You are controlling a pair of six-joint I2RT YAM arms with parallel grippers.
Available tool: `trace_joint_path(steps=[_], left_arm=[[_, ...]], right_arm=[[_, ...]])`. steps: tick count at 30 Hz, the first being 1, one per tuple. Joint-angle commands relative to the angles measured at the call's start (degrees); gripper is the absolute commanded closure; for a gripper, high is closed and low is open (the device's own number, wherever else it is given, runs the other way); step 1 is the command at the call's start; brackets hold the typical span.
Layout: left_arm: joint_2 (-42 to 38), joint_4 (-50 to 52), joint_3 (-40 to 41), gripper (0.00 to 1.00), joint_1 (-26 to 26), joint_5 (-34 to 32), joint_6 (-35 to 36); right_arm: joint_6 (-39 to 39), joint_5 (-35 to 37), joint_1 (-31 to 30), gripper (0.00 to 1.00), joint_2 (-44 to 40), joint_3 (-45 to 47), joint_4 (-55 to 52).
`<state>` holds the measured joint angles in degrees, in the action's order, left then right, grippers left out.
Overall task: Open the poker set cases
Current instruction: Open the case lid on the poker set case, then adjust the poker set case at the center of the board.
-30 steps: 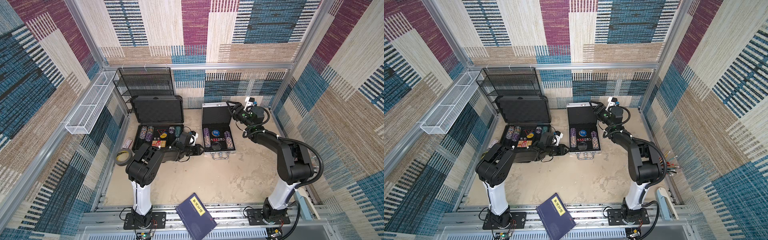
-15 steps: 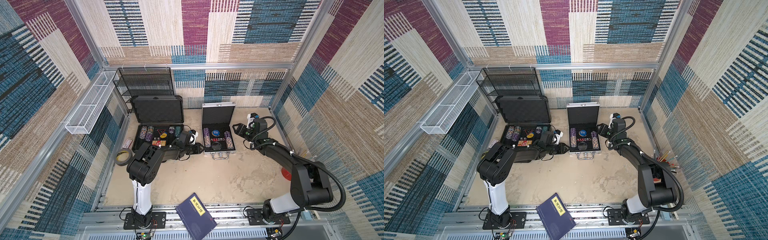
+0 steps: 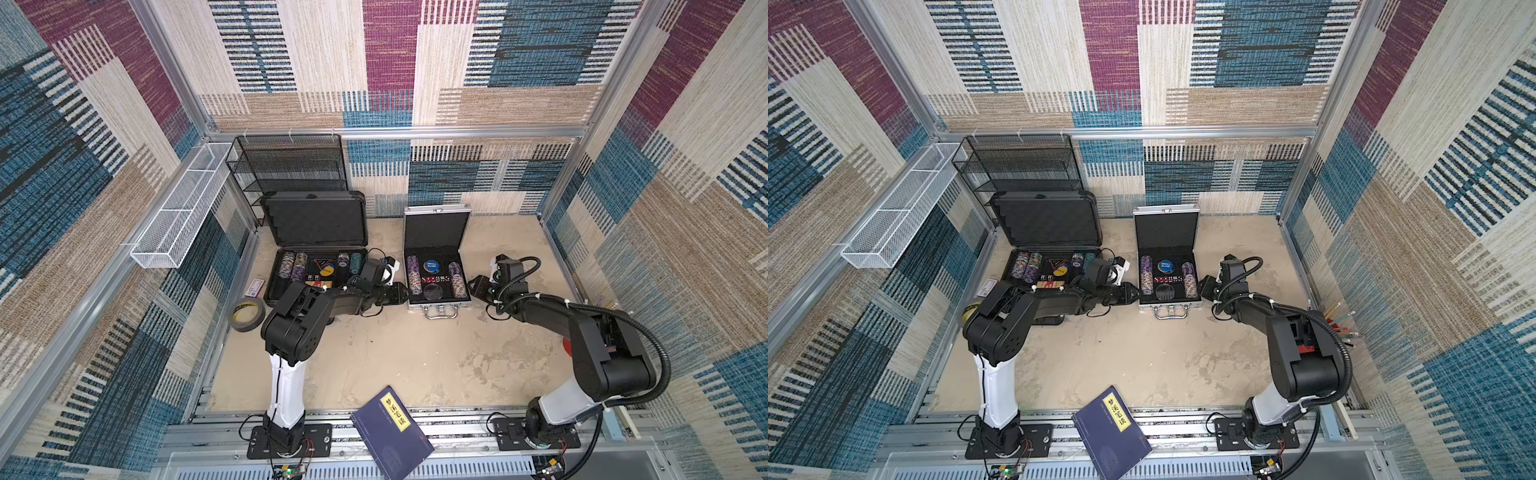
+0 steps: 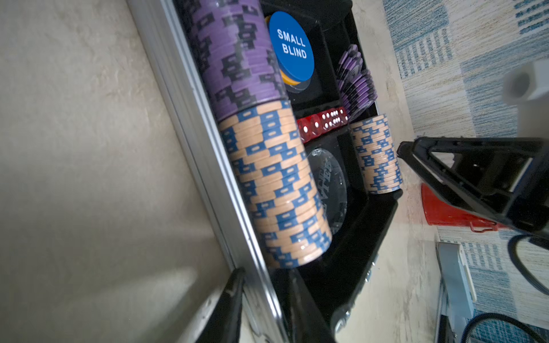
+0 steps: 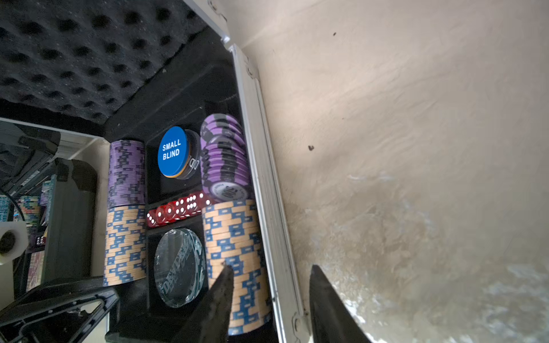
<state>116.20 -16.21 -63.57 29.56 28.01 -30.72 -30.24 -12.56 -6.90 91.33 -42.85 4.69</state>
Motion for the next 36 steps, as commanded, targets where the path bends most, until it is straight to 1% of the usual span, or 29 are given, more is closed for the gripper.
trace_joint_path(steps=[1, 3, 9, 14, 20, 23, 29, 32, 36], left_arm=[[0.68, 0.48, -0.76, 0.73, 0.02, 0.81, 1.26], [1.08, 0.49, -1.15, 0.73, 0.04, 0.97, 1.39], [2.27, 0.31, -2.24, 0.74, 0.06, 1.87, 1.44], [2.41, 0.31, -2.53, 0.75, 0.09, 2.22, 1.10], [1.07, -0.77, -0.01, 0.75, 0.12, 2.01, 0.30], [0.93, -1.37, 0.85, 0.75, 0.17, 2.48, -0.51], [0.07, -2.41, 2.02, 0.76, 0.15, 2.41, -1.18], [-0.12, -2.17, 1.81, 0.74, 0.06, 1.84, -0.70], [0.22, -1.17, 0.49, 0.68, -0.63, 1.24, 0.56]], right_arm=[[-1.51, -1.33, 0.10, 0.59, 0.99, 0.26, 3.54], [-1.82, -1.64, 0.08, 0.63, 1.56, 0.62, 4.23], [-2.76, -1.97, 0.04, 0.68, 2.82, 1.78, 5.81], [-2.98, -1.29, 0.13, 0.70, 2.93, 1.98, 5.83], [-2.54, -1.24, 0.39, 0.70, 3.36, 1.63, 6.03], [-2.03, -1.43, 0.48, 0.73, 4.28, 1.11, 6.30], [-1.00, -1.12, 0.76, 0.74, 4.45, 0.07, 5.71], [-0.71, -0.89, 0.96, 0.73, 4.02, -0.39, 5.16], [-0.71, -0.60, 1.14, 0.73, 3.30, -0.68, 4.64]])
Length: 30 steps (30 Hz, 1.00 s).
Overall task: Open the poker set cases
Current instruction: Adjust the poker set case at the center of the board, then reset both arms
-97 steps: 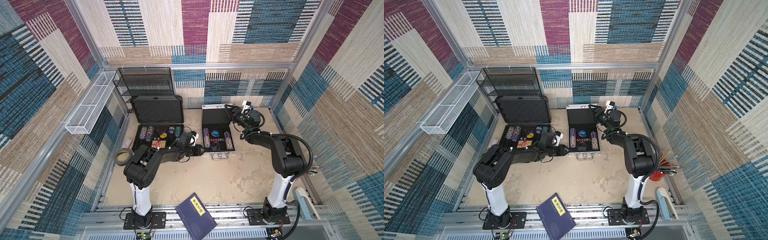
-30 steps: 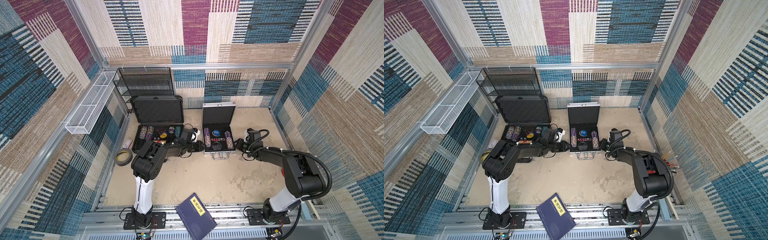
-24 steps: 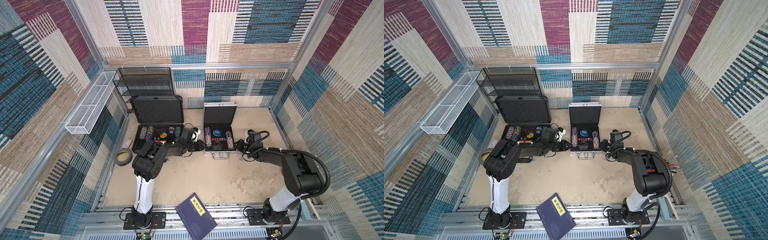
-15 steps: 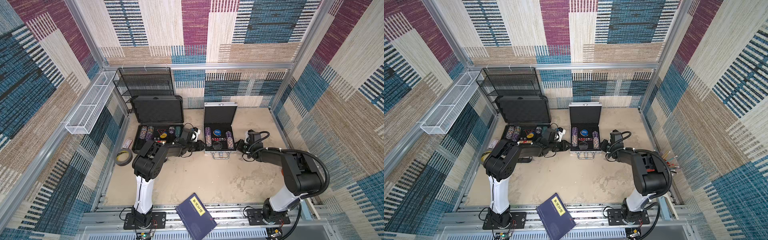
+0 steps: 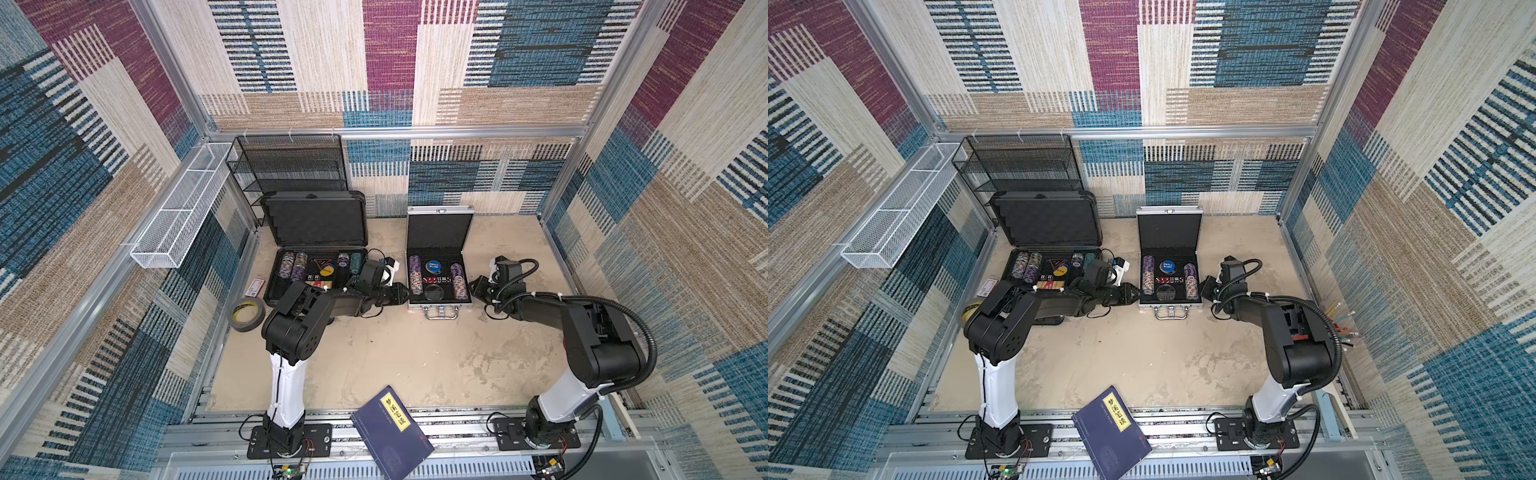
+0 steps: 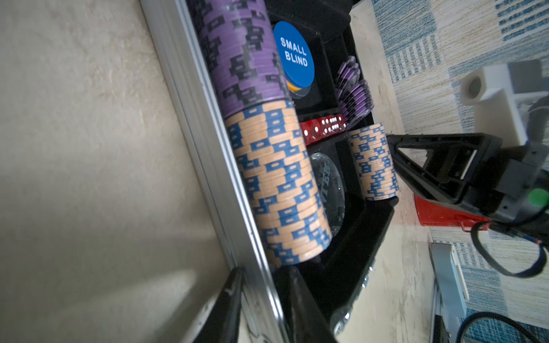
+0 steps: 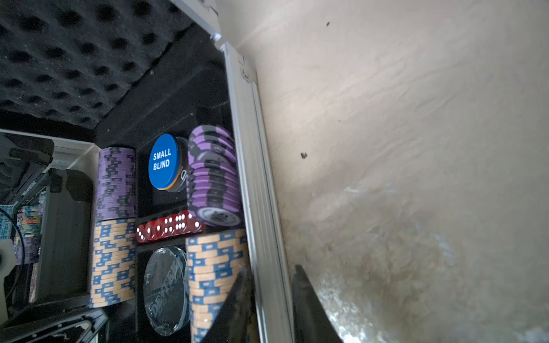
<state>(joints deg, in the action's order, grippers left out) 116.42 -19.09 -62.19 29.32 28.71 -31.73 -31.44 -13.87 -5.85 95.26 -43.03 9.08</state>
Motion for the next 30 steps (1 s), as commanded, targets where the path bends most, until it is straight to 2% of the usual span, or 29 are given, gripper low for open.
trace_joint_path(steps=[1, 8, 16, 19, 24, 29, 30], left_arm=[[0.11, 1.72, -1.22, 0.67, -0.65, 0.72, 1.60], [-2.50, 3.35, -1.97, 0.59, -1.95, 0.32, 2.28], [-13.86, 9.21, -1.40, 0.52, -6.66, -5.26, 8.46], [-21.02, 10.24, 1.58, 0.48, -9.42, -11.38, 12.50], [-34.87, 3.68, 12.74, 0.42, -16.40, -23.34, 15.58], [-45.75, -7.69, 27.17, 0.34, -19.71, -44.18, 20.02], [-46.86, -9.60, 29.41, 0.33, -20.11, -46.74, 20.49]], right_arm=[[0.48, 0.85, 0.13, 0.72, -0.77, -0.39, 0.15], [1.20, 1.86, 0.75, 0.72, -1.83, -1.33, -0.94], [5.64, 7.42, 1.03, 0.72, -5.31, -5.43, -3.90], [7.66, 11.40, 1.10, 0.67, -8.98, -5.39, -2.71], [11.99, 21.83, 1.36, 0.53, -18.20, 0.74, 6.13], [15.58, 32.74, 1.94, 0.40, -25.89, 10.01, 16.63], [16.03, 34.94, 2.11, 0.31, -26.72, 12.18, 18.90]])
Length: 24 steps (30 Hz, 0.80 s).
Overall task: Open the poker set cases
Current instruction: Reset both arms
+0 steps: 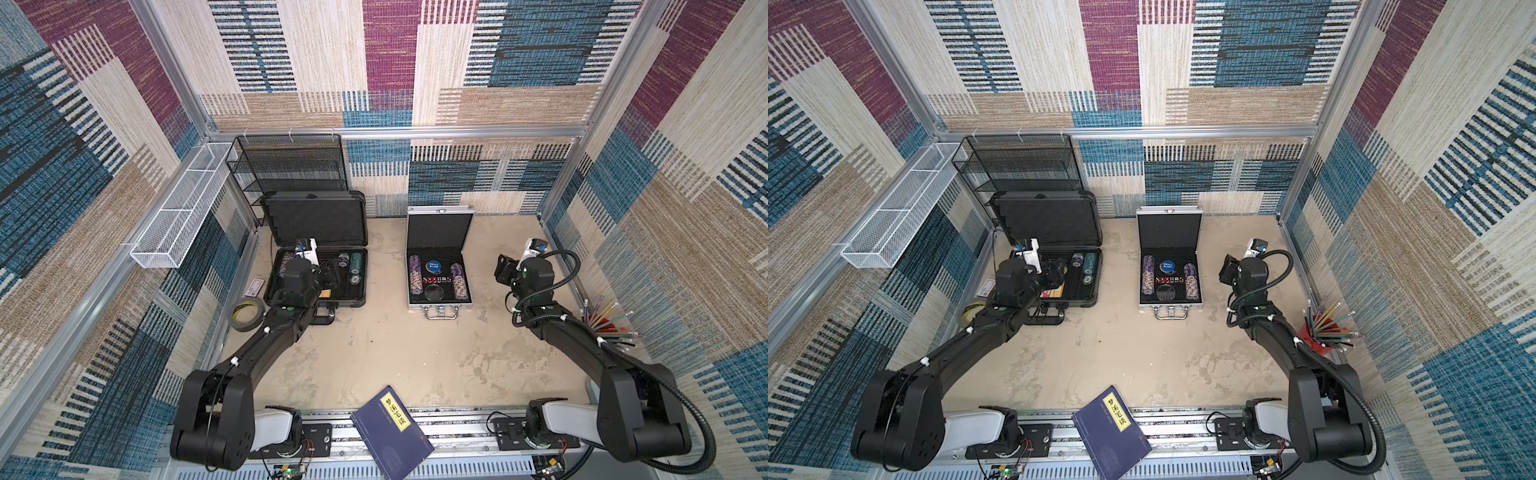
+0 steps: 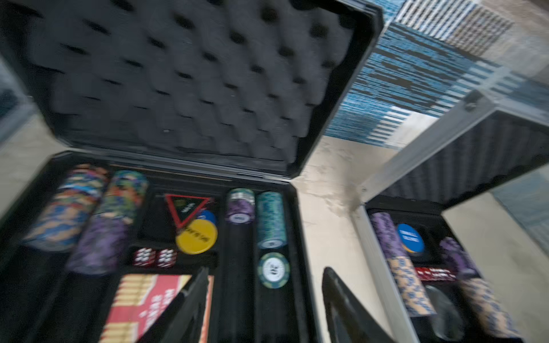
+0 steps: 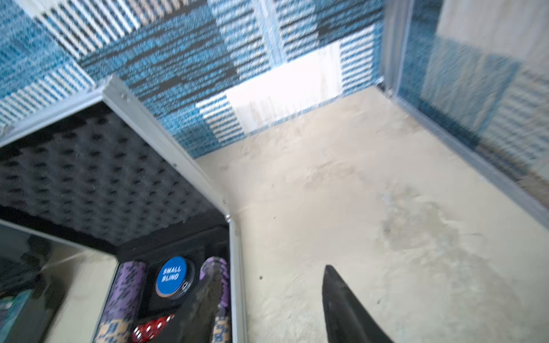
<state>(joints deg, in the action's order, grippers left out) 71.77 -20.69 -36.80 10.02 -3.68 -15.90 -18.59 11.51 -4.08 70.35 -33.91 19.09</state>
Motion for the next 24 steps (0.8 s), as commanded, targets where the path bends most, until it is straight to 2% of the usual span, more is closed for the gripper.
trace_joint_path(steps=[1, 4, 6, 10, 11, 13, 18, 21, 24], left_arm=[[-2.96, -9.86, 6.12, 0.33, -1.23, -16.25, 5.47], [-2.91, -12.65, 9.92, 0.32, -1.83, -21.22, 7.76], [-2.43, -13.68, 11.39, 0.31, -2.19, -23.28, 8.39], [-0.33, -20.89, 14.47, 0.30, -2.51, -25.12, 10.42], [-0.33, -19.82, 14.04, 0.31, -2.62, -25.58, 10.31], [-0.54, -18.06, 13.32, 0.31, -2.73, -24.34, 10.73], [-1.57, -15.24, 13.33, 0.31, -2.73, -25.90, 11.13], [-2.14, -14.91, 14.45, 0.31, -2.73, -26.06, 11.65], [1.21, -20.28, 17.46, 0.29, -2.83, -24.79, 12.33]], right_arm=[[3.42, 11.77, 0.56, 0.24, -2.51, 5.64, 11.76], [3.49, 13.63, 1.33, 0.15, -2.58, 11.54, 18.07], [2.92, 14.62, 1.68, 0.11, -1.17, 12.96, 18.66], [3.54, 15.39, 1.70, 0.08, 2.19, 17.13, 26.15], [4.02, 15.06, 1.73, 0.08, 3.01, 18.65, 29.50], [5.03, 14.46, 1.71, 0.07, 4.64, 21.13, 35.64], [9.83, 12.23, 1.79, 0.05, 6.82, 21.17, 40.98], [13.70, 10.76, 1.79, 0.04, 9.01, 22.26, 48.06], [16.00, 7.05, 2.05, 0.03, 13.64, 22.50, 54.29]])
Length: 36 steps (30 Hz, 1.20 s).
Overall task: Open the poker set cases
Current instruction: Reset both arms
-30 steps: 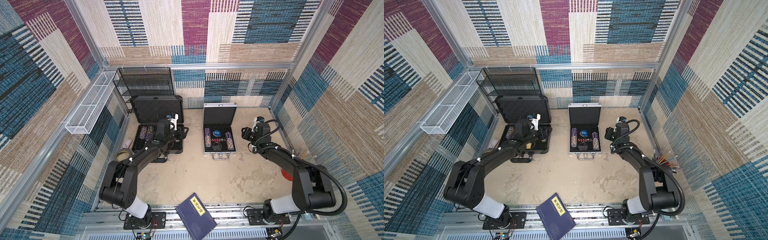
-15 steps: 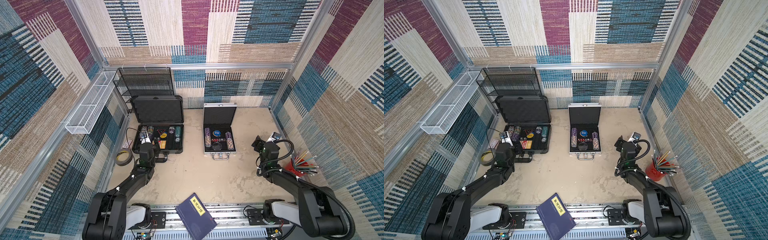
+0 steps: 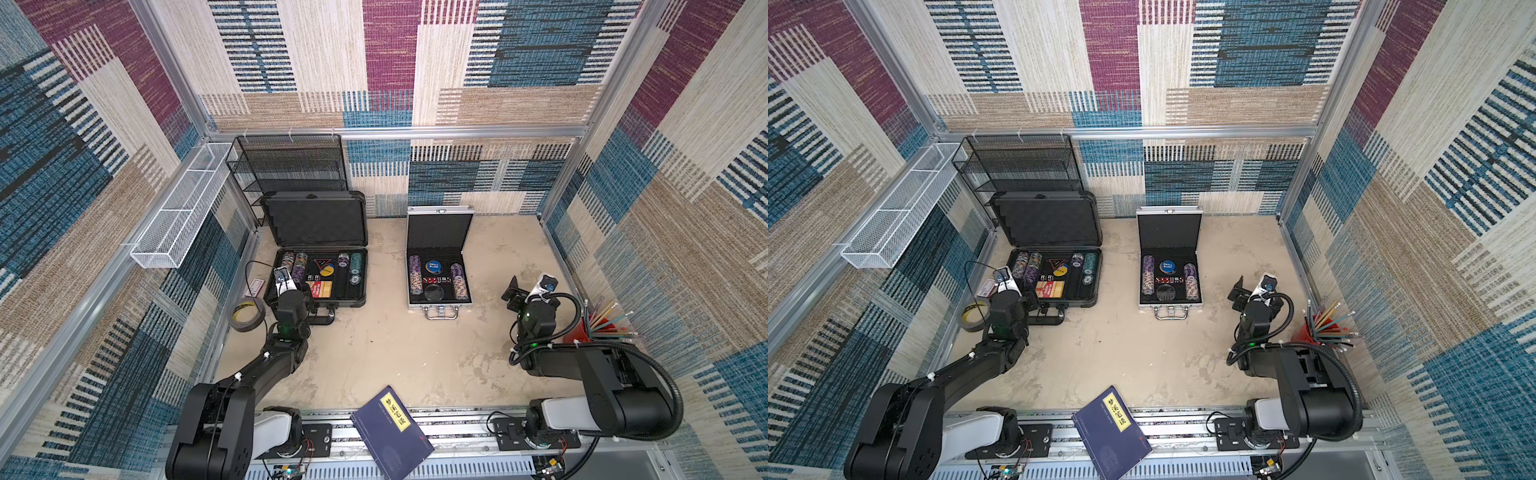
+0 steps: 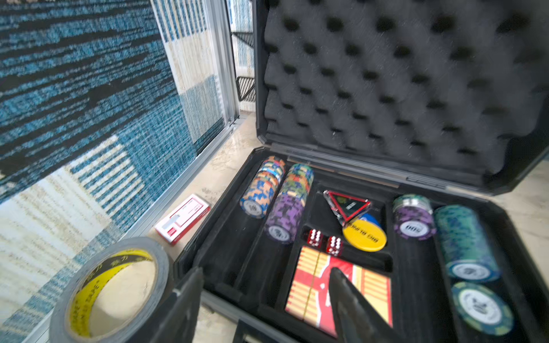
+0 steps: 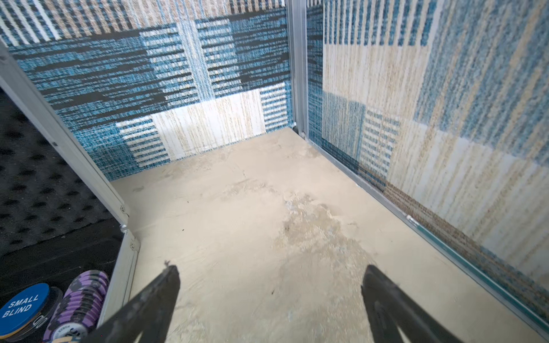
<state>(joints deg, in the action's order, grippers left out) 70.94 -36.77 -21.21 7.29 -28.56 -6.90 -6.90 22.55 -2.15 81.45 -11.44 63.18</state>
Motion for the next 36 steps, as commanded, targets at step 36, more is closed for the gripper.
trace_joint_path(steps=[36], left_arm=[[17.30, -10.71, -3.09, 0.01, -7.53, 24.28, 7.45]], right_arm=[[5.93, -12.99, 1.31, 0.01, 7.27, 1.25, 15.86]])
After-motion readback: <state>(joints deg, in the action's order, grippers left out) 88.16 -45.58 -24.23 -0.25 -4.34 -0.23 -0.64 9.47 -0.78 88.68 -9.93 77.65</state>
